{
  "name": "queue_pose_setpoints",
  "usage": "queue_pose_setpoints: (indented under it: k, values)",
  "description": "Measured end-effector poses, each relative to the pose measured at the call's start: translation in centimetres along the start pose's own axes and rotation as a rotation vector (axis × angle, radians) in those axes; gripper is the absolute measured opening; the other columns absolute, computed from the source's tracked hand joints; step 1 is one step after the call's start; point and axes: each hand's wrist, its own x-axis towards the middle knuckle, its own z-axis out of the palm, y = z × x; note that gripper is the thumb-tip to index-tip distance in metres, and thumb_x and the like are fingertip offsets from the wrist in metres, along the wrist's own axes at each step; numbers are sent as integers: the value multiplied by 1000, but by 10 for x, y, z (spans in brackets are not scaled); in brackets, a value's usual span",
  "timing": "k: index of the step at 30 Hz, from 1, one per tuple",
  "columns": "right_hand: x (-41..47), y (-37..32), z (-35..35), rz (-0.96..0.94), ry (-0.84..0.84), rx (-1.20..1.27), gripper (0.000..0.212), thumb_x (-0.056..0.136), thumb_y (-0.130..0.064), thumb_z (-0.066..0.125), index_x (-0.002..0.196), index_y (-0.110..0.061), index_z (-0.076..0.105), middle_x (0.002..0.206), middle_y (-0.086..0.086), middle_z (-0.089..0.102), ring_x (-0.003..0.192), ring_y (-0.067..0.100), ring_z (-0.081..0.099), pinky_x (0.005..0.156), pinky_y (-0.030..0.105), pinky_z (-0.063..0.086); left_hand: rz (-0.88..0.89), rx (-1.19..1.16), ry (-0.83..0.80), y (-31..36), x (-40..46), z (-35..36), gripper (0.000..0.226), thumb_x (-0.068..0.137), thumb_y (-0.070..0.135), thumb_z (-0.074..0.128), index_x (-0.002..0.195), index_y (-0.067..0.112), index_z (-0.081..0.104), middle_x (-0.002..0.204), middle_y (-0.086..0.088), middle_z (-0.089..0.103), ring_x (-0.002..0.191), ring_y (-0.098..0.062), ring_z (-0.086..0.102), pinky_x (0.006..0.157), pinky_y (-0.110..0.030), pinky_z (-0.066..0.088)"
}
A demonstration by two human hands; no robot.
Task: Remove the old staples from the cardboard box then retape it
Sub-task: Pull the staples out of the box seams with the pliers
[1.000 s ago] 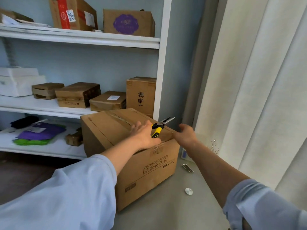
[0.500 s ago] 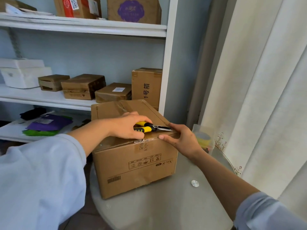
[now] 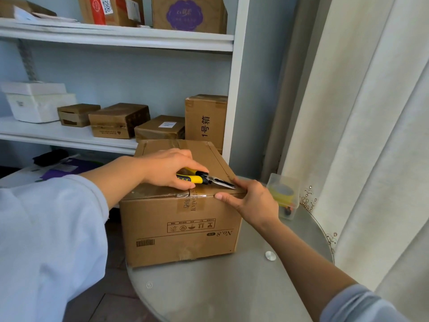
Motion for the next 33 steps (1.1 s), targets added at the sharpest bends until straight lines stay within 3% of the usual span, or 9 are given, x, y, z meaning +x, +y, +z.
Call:
queue_pose_setpoints:
  k: [10,13,17,25,29,33]
  values:
    - [-1,-2,-5,-34,-17,-71,103,51,-88,41,135,-30,52,120,-7,62,110,16,59,76,37,58,-3,105,-23,3,3,-10,54,91,45,53,141,46,32,106,9,41,97,-6,38,67,-17,31]
    - [8,-6,-18,-94,-91,-133,88,62,-81,49,131,-26,56,128,-6,56,115,16,55,81,33,53,-19,92,-34,3,4,-7,54,90,47,53,141,46,32,108,8,43,98,-7,40,66,-18,31]
    - [12,4,-23,-173,-208,-18,70,78,-64,58,133,-21,53,135,-3,52,121,17,51,90,29,43,-25,50,-42,1,4,-1,54,90,50,52,140,46,33,107,8,44,99,-7,42,68,-19,34]
    - [4,3,-20,-224,-123,-222,76,81,-69,43,140,-20,46,143,-3,49,126,18,50,99,34,45,-46,16,50,0,-2,18,50,93,50,45,140,50,29,110,9,40,100,-6,39,73,-20,33]
    - [-3,0,-11,-160,-54,-384,80,83,-73,32,142,-21,41,147,-4,42,124,20,52,94,36,50,-15,-1,67,-5,5,22,48,94,45,46,139,52,31,116,8,41,107,-9,37,87,-28,36]
    - [6,1,-19,-167,-23,-349,79,75,-78,41,132,-24,52,129,-6,53,111,17,57,81,31,52,32,-5,52,-11,12,17,46,94,43,47,137,54,32,114,9,41,106,-9,37,86,-29,37]
